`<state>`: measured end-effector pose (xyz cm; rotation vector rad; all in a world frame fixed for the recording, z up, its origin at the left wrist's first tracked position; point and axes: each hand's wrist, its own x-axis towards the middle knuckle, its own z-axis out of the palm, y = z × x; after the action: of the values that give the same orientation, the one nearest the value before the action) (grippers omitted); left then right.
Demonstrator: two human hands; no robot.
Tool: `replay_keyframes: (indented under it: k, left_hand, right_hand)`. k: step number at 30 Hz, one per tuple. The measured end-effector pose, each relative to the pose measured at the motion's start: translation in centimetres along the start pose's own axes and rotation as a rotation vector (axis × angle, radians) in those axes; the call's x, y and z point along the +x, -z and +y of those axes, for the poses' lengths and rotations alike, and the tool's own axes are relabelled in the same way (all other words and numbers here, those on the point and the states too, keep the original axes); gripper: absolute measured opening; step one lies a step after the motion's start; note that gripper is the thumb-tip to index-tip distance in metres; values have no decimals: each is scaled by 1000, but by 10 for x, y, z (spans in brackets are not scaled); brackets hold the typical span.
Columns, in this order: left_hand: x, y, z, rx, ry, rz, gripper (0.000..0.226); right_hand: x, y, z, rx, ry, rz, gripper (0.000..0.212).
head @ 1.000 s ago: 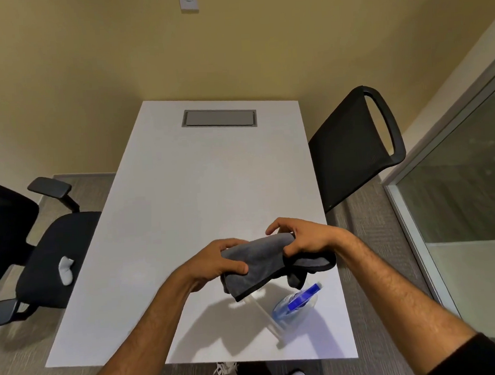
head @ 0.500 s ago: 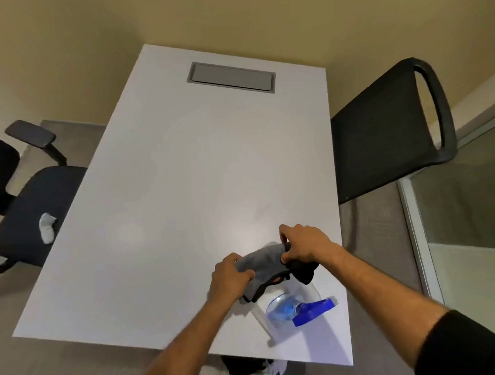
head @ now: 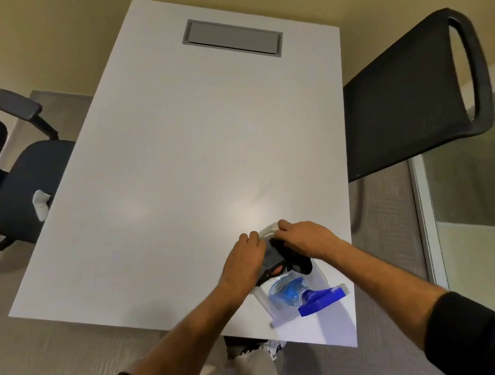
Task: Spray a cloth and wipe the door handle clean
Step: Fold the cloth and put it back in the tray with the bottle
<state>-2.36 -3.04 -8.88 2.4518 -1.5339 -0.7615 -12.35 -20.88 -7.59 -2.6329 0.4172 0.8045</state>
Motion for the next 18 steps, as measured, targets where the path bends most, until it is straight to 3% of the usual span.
replay_keyframes:
  k: [3, 7, 11, 14, 18]
  left_hand:
    - [1, 14, 9, -182, 6, -103, 59]
    - [2, 16, 10, -186, -50, -133, 55]
    - [5, 12, 18, -190, 6, -185, 55]
    - [9, 8, 24, -223, 38, -153, 43]
    - [18, 2, 24, -265, 166, -176, 48]
  right_hand:
    - [-1, -7, -1, 152, -58, -12, 30]
    - [-1, -12, -4, 258, -92, 15, 25]
    - [-1, -21, -10, 296, -56, -18, 26]
    - [5, -25, -14, 381, -83, 6, 32]
    - [13, -32, -16, 374, -72, 22, 32]
